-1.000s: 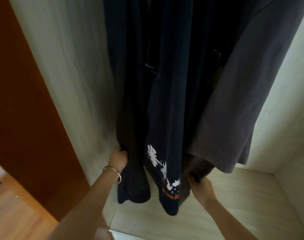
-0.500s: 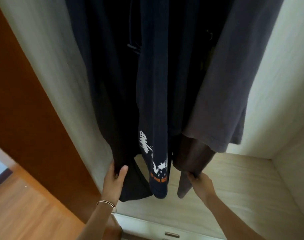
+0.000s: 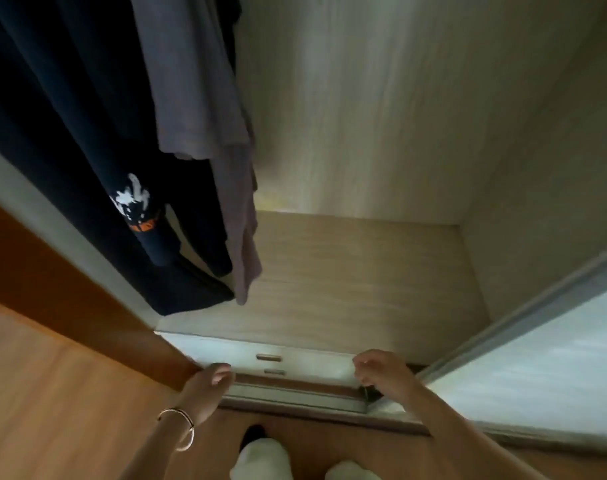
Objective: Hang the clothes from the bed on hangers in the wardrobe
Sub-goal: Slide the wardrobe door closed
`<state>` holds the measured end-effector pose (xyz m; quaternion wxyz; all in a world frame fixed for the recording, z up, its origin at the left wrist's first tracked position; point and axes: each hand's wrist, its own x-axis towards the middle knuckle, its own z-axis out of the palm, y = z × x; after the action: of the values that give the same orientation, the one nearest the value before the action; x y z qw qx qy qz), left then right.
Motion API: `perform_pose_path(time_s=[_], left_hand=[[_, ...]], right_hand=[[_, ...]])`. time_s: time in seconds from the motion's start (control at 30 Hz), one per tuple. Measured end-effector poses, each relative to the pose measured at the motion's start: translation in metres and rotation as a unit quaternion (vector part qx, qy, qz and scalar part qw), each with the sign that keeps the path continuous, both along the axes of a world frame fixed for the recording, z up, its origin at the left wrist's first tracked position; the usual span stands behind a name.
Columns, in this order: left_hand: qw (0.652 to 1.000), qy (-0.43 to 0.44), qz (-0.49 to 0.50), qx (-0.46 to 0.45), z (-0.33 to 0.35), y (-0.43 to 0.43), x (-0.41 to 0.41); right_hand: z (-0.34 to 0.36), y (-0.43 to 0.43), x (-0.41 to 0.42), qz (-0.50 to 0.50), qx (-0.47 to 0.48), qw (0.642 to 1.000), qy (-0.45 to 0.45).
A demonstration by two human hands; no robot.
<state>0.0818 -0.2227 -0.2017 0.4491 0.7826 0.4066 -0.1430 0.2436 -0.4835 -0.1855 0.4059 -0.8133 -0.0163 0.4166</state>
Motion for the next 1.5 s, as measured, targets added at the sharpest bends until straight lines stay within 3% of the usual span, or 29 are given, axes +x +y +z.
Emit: perform_pose_path(time_s=[0.07, 0.17, 0.4, 0.47, 0.53, 0.63, 0.77, 0.9, 1.07, 1.2, 1.27, 1.3, 1.37, 1.43, 1.5], left_hand=[[0.997, 0.010, -0.054, -0.049, -0.008, -0.054, -0.006], [0.993, 0.025, -0.056, -0.103, -0.024, -0.111, -0.022], [0.980, 0.121, -0.136, -0.085, -0.052, -0.157, -0.061], [0.974, 0.165, -0.130, -0.085, -0.058, -0.153, -0.067], [0.972, 0.179, -0.073, -0.130, -0.070, -0.143, -0.073], [0.974, 0.189, -0.007, -0.123, -0.090, -0.133, -0.080], [0.969, 0.203, -0.018, -0.137, -0.079, -0.150, -0.074], [0.977, 0.155, -0.048, -0.136, -0.058, -0.178, -0.048], [0.993, 0.012, -0.030, -0.112, -0.016, -0.221, 0.020], [0.985, -0.124, -0.065, -0.100, 0.037, -0.269, 0.074], [0.970, -0.221, -0.047, -0.085, 0.069, -0.296, 0.101], [0.961, -0.268, -0.032, -0.065, 0.086, -0.307, 0.112], [0.937, -0.349, -0.013, -0.016, 0.118, -0.323, 0.131], [0.911, -0.413, -0.015, 0.012, 0.144, -0.332, 0.142], [0.895, -0.445, -0.020, 0.028, 0.163, -0.338, 0.150]], right_hand=[[-0.013, -0.039, -0.017, 0.009, -0.022, 0.999, 0.028], [-0.038, -0.102, -0.042, 0.069, -0.067, 0.995, 0.026], [-0.068, -0.218, -0.096, -0.056, -0.183, 0.975, 0.110], [-0.068, -0.234, -0.111, -0.084, -0.203, 0.968, 0.122], [-0.064, -0.239, -0.129, -0.123, -0.218, 0.962, 0.112], [-0.057, -0.240, -0.149, -0.149, -0.213, 0.957, 0.131], [-0.050, -0.244, -0.159, -0.177, -0.186, 0.958, 0.128], [-0.045, -0.262, -0.130, -0.137, -0.188, 0.964, 0.128], [-0.003, -0.268, -0.046, -0.042, -0.169, 0.983, -0.051], [0.069, -0.262, 0.019, 0.029, -0.029, 0.984, -0.175], [0.108, -0.259, 0.036, 0.087, 0.025, 0.950, -0.297], [0.131, -0.256, 0.040, 0.107, 0.056, 0.916, -0.384], [0.174, -0.248, 0.042, 0.136, 0.121, 0.795, -0.579], [0.203, -0.240, 0.042, 0.123, 0.160, 0.640, -0.741], [0.223, -0.230, 0.051, 0.064, 0.121, 0.542, -0.829]])
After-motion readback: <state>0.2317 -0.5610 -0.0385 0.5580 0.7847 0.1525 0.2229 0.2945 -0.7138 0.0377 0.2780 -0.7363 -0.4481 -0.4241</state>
